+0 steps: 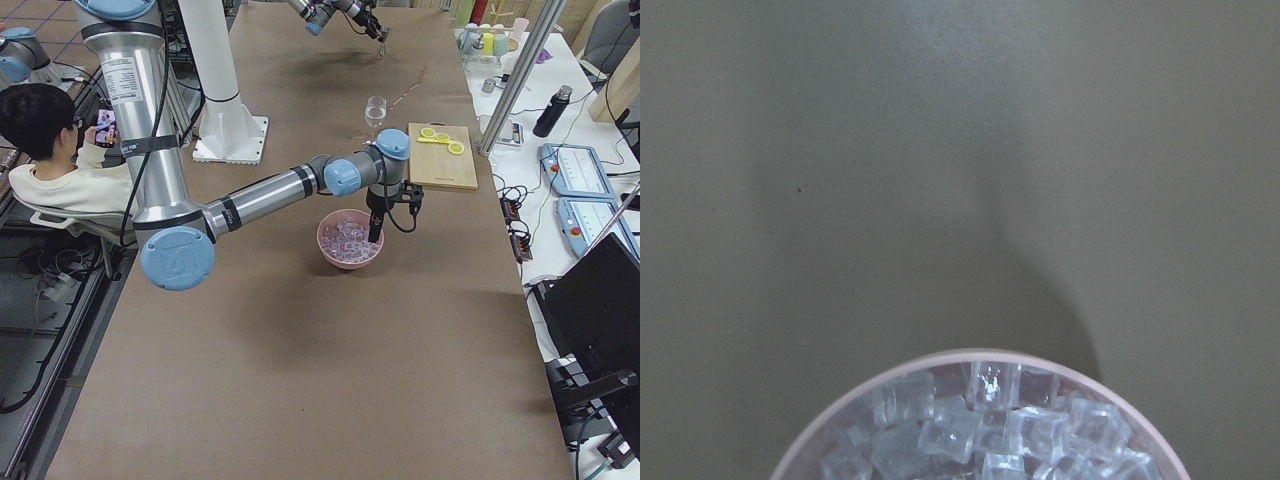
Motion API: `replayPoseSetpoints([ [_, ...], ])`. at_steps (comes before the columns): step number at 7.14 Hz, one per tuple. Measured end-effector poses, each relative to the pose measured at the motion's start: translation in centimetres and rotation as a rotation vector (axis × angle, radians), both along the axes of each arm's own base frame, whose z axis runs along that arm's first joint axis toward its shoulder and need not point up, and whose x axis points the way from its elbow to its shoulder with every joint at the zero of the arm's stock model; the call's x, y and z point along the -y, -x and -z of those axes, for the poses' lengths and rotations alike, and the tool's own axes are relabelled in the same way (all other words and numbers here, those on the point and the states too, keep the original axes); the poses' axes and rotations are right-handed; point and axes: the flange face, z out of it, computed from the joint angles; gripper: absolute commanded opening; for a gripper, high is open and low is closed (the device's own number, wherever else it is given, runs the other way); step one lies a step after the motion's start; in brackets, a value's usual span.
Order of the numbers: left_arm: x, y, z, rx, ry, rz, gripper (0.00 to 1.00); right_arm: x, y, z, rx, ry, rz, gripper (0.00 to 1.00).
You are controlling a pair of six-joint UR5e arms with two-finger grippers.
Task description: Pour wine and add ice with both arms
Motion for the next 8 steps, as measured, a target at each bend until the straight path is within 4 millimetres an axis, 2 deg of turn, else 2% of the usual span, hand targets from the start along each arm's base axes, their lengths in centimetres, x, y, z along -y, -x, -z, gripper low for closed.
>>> replayPoseSetpoints([
  [2, -0.4, -0.9, -0.5, 0.016, -0.018, 0.016, 0.96, -0.1, 0.4, -0.3, -0.004, 0.004, 0.006, 1.00],
  [4, -0.2, -1.4, -0.8, 0.026, -0.023, 0.024, 0.88, -2.4, -0.2, -0.3, 0.001, 0.007, 0.007, 1.00],
  [6, 0.5, -2.1, -1.0, 0.034, -0.025, 0.030, 0.73, -4.2, 1.8, -0.2, 0.002, 0.015, 0.018, 1.00],
  [8, 0.8, -2.4, -0.9, 0.035, -0.026, 0.032, 0.55, -4.4, 3.9, -0.8, -0.006, 0.011, 0.017, 1.00],
])
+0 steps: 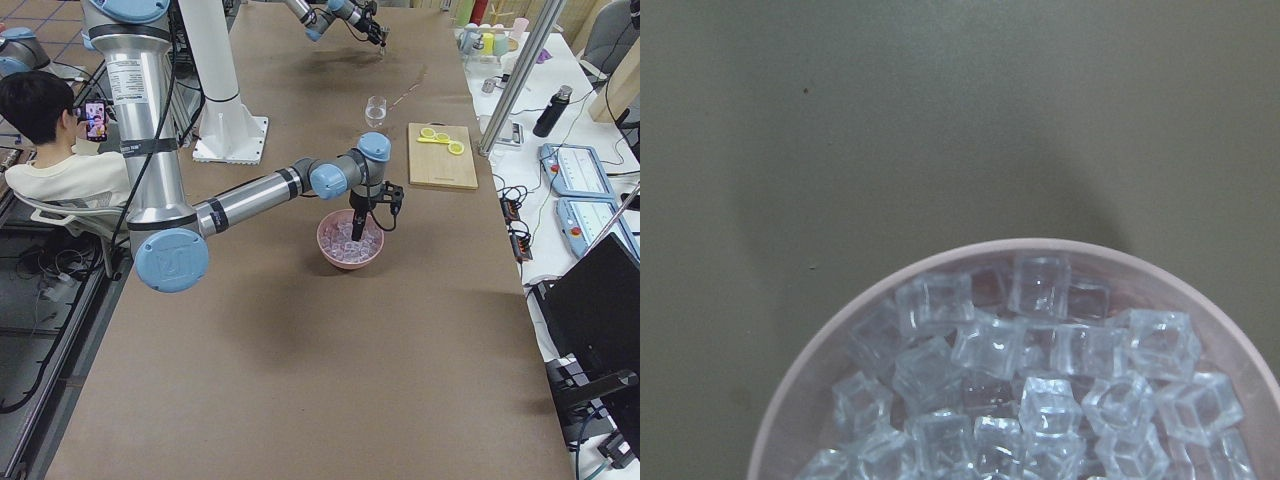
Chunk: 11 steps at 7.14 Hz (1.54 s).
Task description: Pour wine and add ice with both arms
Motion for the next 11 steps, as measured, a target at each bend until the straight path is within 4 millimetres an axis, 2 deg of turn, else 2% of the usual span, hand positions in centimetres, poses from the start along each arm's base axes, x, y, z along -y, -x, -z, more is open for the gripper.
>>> replayPoseSetpoints([
  [3, 0.0, -0.1, -0.1, 0.001, 0.001, -0.002, 0.36, 1.0, 1.5, -2.2, 0.008, -0.021, 0.004, 0.99],
  [4, 0.0, -0.1, -0.1, 0.000, 0.000, -0.002, 0.29, 1.3, 1.9, -2.3, 0.012, -0.024, 0.001, 0.97],
  [6, -0.3, 0.1, -0.5, -0.003, -0.005, -0.003, 0.18, 1.5, 2.2, -2.2, 0.017, -0.024, -0.003, 0.80],
  [7, -0.4, 0.2, -0.8, -0.004, -0.007, -0.003, 0.04, 1.5, 2.3, -2.1, 0.018, -0.025, -0.001, 0.71],
  [8, -0.5, 0.3, -0.9, -0.006, -0.009, -0.003, 0.00, 1.5, 2.5, -2.1, 0.019, -0.027, 0.002, 0.59],
  [11, -0.2, 0.0, 0.5, -0.028, -0.033, -0.005, 0.00, 1.6, 2.7, -1.7, 0.022, -0.034, 0.007, 0.34],
])
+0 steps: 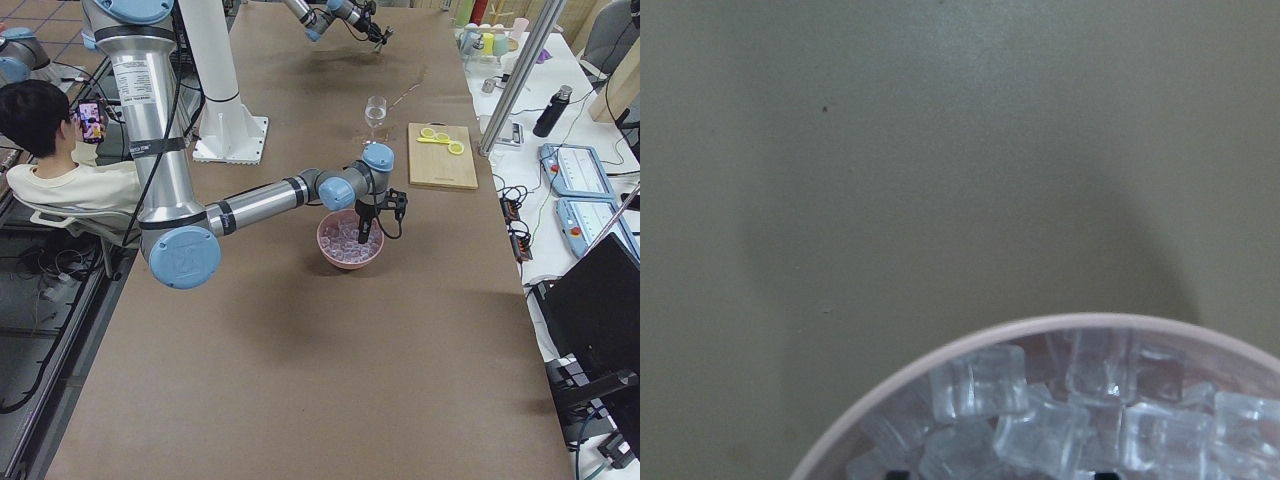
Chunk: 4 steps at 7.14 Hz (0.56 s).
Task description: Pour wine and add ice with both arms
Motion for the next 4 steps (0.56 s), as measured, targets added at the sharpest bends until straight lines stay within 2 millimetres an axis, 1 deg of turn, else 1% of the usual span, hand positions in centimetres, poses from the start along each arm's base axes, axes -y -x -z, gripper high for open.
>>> replayPoseSetpoints([
  [2, 0.5, -0.3, 2.9, -0.041, -0.049, 0.000, 0.00, 0.0, 0.0, 0.2, 0.003, -0.001, 0.001, 0.24],
  [3, 0.8, -0.5, 4.9, -0.066, -0.081, 0.001, 0.00, 0.0, 0.0, 0.3, 0.005, -0.001, 0.002, 0.22],
  [4, 1.3, -0.8, 7.2, -0.095, -0.115, 0.005, 0.00, -0.1, 0.0, 0.3, 0.007, 0.001, 0.002, 0.16],
])
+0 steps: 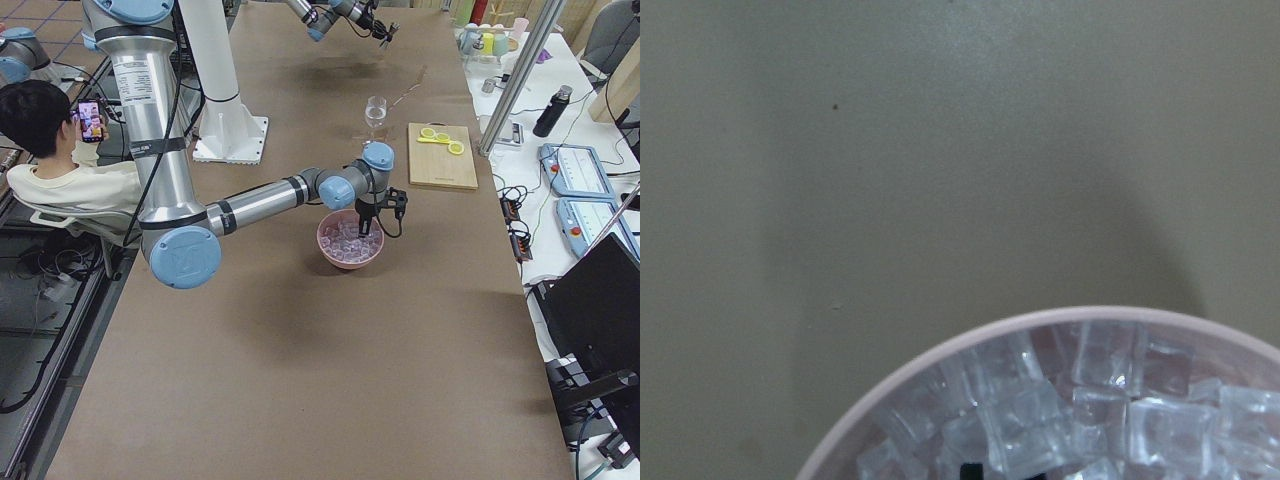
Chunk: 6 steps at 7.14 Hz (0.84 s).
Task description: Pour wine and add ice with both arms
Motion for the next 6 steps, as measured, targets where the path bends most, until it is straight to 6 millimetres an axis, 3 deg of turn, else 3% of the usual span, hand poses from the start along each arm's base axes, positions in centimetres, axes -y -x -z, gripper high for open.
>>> replayPoseSetpoints([
  [1, 0.9, -0.2, 2.2, -0.025, -0.028, 0.014, 0.00, 0.0, 0.0, 0.1, 0.001, 0.002, 0.000, 0.13],
  [2, 2.1, -0.5, 3.9, -0.032, -0.043, 0.043, 0.00, 0.0, 0.0, 0.2, 0.003, 0.002, 0.000, 0.35],
  [3, 3.5, -1.0, 6.4, -0.027, -0.054, 0.082, 0.00, -0.1, -0.1, 0.3, 0.005, 0.003, -0.001, 0.66],
  [4, 4.1, -0.9, 9.8, -0.023, -0.065, 0.120, 0.00, -0.1, -0.1, 0.4, 0.006, 0.003, -0.003, 0.67],
  [6, 2.7, 0.1, 17.2, 0.004, -0.087, 0.166, 0.00, -0.2, -0.2, 0.6, 0.008, 0.001, -0.005, 0.69],
])
